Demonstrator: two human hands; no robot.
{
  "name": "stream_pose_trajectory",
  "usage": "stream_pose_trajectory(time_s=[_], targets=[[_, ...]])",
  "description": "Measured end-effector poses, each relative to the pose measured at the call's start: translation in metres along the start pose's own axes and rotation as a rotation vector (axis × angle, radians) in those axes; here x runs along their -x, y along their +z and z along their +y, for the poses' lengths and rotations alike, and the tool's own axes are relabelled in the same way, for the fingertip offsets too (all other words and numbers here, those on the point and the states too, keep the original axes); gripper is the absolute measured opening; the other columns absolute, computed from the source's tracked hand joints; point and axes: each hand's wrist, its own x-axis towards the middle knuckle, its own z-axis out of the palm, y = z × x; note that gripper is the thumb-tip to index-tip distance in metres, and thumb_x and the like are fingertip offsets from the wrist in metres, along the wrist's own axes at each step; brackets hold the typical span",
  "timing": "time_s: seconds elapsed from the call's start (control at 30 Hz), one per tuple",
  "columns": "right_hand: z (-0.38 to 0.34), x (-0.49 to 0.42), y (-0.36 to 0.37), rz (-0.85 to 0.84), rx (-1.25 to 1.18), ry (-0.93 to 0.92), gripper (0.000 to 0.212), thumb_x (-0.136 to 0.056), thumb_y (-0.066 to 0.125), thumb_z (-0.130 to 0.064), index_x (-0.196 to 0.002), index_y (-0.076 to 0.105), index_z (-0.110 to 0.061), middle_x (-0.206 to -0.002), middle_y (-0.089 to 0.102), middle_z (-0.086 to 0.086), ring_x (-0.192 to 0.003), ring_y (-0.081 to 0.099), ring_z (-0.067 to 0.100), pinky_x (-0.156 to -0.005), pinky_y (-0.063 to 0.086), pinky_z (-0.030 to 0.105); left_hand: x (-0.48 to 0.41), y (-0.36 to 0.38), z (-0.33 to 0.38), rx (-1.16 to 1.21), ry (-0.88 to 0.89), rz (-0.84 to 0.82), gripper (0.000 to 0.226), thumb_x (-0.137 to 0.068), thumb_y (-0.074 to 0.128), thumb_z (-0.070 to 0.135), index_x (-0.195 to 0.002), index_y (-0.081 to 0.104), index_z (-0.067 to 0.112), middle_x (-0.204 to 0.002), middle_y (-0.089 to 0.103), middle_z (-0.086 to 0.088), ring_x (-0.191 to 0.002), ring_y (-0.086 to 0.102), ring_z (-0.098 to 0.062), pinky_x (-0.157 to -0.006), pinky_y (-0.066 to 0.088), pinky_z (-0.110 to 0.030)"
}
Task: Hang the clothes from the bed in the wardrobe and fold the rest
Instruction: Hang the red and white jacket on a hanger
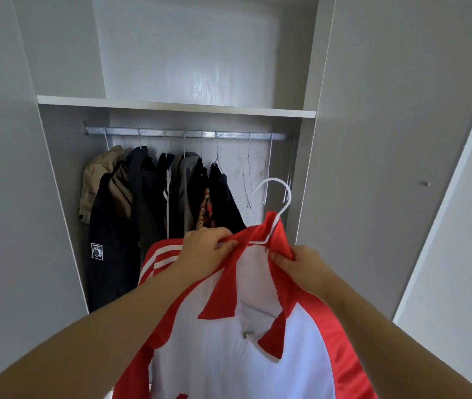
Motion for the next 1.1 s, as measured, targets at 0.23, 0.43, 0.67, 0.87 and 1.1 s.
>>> stream_pose_trajectory(time_s=[0.23,0.43,0.67,0.87,1.1], targets=[[0.027,0.001,-0.023,0.029,-0.545,0.277,0.019,-0.082,0.07,-0.017,-0.092,0.07,-0.001,-0.089,0.071,0.02,-0.086,0.068,0.035,-0.083,0.055,0.046,-0.023,0.026,0.018,0.037,-0.049,-0.053,0.018,-0.092,0.051,0.036,-0.097,0.066,0.027,-0.093,0.065,0.012,-0.094,0.056,-0.011,-0.086,0.043,-0.036],[0.055,-0.013,-0.023,0.043,-0.655,0.469,0.013,-0.085,0.06,-0.009,-0.088,0.065,0.003,-0.079,0.067,0.017,-0.067,0.062,0.025,-0.061,0.051,0.03,-0.038,0.049,0.008,0.27,-0.199,-0.087,0.017,-0.095,0.047,0.025,-0.105,0.061,0.021,-0.094,0.055,0.013,-0.089,0.051,-0.004,-0.071,0.038,-0.015],[0.072,-0.073,0.003,0.107,-0.74,0.559,0.024,-0.091,0.052,-0.011,-0.106,0.061,0.005,-0.092,0.062,0.015,-0.067,0.056,0.02,-0.056,0.043,0.027,-0.081,0.068,-0.043,0.281,-0.348,-0.071,0.017,-0.096,0.043,0.019,-0.1,0.059,0.025,-0.088,0.057,0.014,-0.079,0.054,-0.006,-0.066,0.043,-0.017],[0.077,-0.15,0.035,0.194,-0.67,0.561,0.011,-0.09,0.049,-0.003,-0.085,0.057,0.002,-0.075,0.057,0.014,-0.06,0.049,0.019,-0.052,0.037,0.027,-0.148,0.092,-0.093,0.3,-0.358,-0.092,0.021,-0.095,0.043,0.011,-0.101,0.06,0.022,-0.1,0.058,0.005,-0.092,0.054,-0.013,-0.08,0.045,-0.023],[0.071,-0.236,0.084,0.264,-0.525,0.583,0.019,-0.084,0.053,-0.003,-0.066,0.055,-0.009,-0.066,0.056,0.011,-0.061,0.053,0.024,-0.055,0.04,0.026,-0.255,0.122,-0.154,0.035,-0.149,-0.017,0.024,-0.09,0.054,0.02,-0.113,0.062,0.019,-0.13,0.047,-0.001,-0.118,0.042,-0.026,-0.099,0.037,-0.035]])
